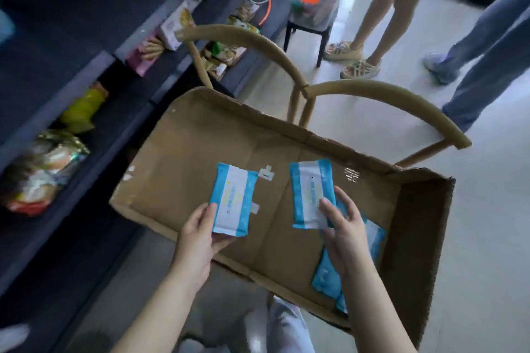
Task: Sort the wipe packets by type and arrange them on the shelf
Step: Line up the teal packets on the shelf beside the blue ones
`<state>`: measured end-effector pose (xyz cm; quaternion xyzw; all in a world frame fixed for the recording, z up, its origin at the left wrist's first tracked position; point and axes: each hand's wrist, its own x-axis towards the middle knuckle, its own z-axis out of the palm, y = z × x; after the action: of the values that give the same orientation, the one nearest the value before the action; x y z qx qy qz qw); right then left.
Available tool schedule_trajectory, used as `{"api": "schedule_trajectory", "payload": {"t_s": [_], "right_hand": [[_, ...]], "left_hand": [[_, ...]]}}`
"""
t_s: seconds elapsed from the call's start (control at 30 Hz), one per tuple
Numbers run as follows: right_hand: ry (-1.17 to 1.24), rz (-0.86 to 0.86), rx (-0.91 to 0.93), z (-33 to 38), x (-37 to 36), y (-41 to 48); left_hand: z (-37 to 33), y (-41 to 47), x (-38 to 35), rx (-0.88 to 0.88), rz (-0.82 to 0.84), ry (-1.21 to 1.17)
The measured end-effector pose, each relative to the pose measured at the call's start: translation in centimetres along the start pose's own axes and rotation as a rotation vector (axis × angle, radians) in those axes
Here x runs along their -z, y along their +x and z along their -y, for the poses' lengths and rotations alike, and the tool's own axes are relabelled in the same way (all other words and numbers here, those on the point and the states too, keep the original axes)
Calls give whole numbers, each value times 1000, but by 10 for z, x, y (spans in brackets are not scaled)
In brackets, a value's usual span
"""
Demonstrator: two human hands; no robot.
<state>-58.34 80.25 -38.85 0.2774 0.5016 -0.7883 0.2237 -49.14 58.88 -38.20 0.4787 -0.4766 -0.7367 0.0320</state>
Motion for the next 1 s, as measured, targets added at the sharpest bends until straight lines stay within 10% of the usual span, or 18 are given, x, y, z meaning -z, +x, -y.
{"api": "schedule_trajectory", "payload": {"t_s": [0.4,1.0], "right_hand": [[138,329,-117,-111,-236,-242],[-256,961,66,-128,-528,-338]], "left_hand": [[-135,-177,288,-409,-129,-316],[-296,-206,487,-758,-563,-503]]}}
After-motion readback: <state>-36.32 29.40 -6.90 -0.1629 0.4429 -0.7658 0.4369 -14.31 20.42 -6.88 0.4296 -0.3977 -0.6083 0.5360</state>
